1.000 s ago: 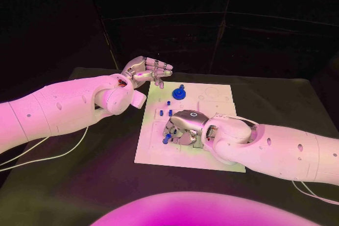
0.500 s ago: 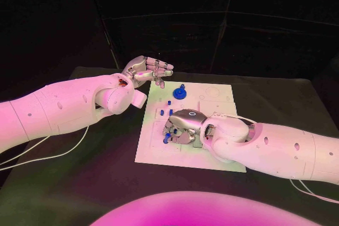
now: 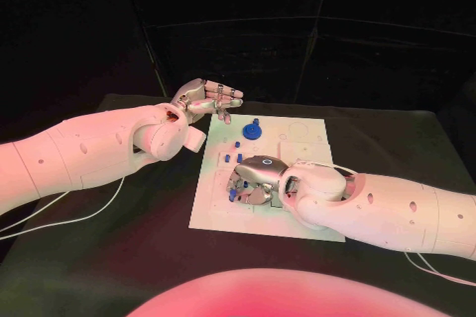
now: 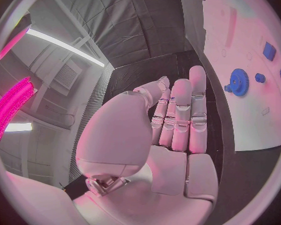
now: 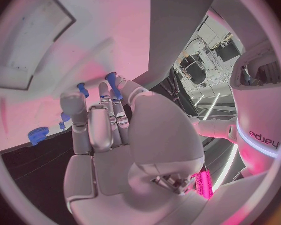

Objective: Assemble the parts on the task board

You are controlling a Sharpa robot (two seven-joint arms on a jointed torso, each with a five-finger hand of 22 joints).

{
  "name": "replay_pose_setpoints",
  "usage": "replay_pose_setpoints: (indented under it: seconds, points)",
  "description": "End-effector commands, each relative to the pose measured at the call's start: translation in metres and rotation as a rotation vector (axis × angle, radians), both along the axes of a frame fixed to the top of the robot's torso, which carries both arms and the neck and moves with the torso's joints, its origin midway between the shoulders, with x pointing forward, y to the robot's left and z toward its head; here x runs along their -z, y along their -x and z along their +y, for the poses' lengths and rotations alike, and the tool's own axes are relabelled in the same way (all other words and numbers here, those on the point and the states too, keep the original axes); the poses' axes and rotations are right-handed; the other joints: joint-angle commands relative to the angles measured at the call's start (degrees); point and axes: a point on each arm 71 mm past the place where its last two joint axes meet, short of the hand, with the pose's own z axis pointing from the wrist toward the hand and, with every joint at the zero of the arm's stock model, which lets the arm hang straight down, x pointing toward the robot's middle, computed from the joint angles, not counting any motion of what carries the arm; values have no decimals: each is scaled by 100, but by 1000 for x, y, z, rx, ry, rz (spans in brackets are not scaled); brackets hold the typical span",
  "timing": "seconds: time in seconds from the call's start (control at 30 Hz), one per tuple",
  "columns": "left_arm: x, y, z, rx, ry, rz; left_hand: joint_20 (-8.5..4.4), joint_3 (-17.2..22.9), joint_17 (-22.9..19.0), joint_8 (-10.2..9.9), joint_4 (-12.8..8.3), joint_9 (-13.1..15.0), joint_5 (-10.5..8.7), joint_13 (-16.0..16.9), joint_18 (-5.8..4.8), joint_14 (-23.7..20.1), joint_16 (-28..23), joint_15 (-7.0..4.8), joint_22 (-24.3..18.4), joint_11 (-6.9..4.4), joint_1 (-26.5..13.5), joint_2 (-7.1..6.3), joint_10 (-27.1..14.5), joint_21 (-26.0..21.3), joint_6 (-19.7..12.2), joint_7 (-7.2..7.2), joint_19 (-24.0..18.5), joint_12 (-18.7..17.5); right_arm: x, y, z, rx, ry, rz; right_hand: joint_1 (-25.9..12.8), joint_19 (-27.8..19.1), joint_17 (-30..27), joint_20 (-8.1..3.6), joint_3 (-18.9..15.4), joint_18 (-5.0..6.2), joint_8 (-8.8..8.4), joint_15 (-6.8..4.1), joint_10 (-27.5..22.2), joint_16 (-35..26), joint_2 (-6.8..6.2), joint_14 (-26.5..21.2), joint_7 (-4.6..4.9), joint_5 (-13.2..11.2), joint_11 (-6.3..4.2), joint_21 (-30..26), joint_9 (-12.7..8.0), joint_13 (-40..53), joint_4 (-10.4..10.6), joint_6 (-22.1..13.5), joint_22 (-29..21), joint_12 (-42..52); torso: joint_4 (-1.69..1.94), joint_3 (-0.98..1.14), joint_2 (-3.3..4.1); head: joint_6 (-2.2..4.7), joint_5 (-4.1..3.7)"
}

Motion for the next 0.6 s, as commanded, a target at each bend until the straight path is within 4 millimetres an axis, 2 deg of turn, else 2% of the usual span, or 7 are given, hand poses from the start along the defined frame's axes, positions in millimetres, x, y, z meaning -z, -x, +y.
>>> replay_pose_setpoints:
  seconds: [0.03, 0.27, 0.37, 0.47, 0.6]
  points:
    - [-1, 0, -1, 11, 7, 1, -12, -14, -5, 39, -7, -6, 12, -9, 71, -51, 4, -2, -6, 2, -21, 53, -43, -35, -21, 37, -48, 27, -2, -1, 0, 15, -21, -9, -49, -20, 8, 19, -17, -35, -30, 34, -39, -10, -31, 167, -4, -9, 10, -32, -2, 13, 38, -118, -2, -27, 0, 1, 2, 13, 0]
    - [-1, 0, -1, 12, 7, 2, -12, -14, -5, 39, -7, -6, 12, -9, 71, -51, 4, -2, -6, 2, -21, 53, -43, -35, -21, 37, -48, 27, -5, -1, -1, 34, -54, -26, -118, -35, 37, 31, -104, -31, -27, 44, -133, 16, -104, 170, -13, -20, 21, -41, 2, 12, 79, -321, -20, -93, -3, 1, 0, 21, -4]
    - [-1, 0, -1, 12, 7, 3, -12, -14, -5, 39, -7, -6, 12, -9, 71, -51, 4, -2, -6, 2, -21, 53, -43, -35, -21, 37, -48, 27, -7, -1, -1, 42, -83, -35, -188, -80, 38, 36, -260, -17, -31, 44, -282, 20, -169, 161, -13, -47, 15, -82, -3, 14, 116, -617, -89, -136, -2, 2, 2, 26, -7]
    - [-1, 0, -1, 13, 7, 4, -10, -19, -10, 41, -5, -6, 12, -9, 71, -53, 6, 0, -7, 3, -28, 56, -49, -37, -24, 39, -49, 33, -10, 0, -4, 48, -126, -46, -182, -119, 4, 30, -446, -6, -31, 35, -372, 3, -180, 146, -42, -59, 0, -124, -2, 31, 119, -962, -156, -105, -4, 5, 3, 36, -7]
    - [-1, 1, 0, 11, 6, 4, -10, -19, -10, 41, -5, -6, 12, -9, 71, -53, 6, 0, -7, 3, -28, 56, -49, -37, -24, 39, -49, 33, -13, 1, -14, 63, -159, -53, -155, -118, -9, 26, -491, -6, -17, 31, -373, -3, -167, 144, -33, -38, -1, -126, 9, 38, 109, -943, -157, -80, -7, 3, -1, 50, -20]
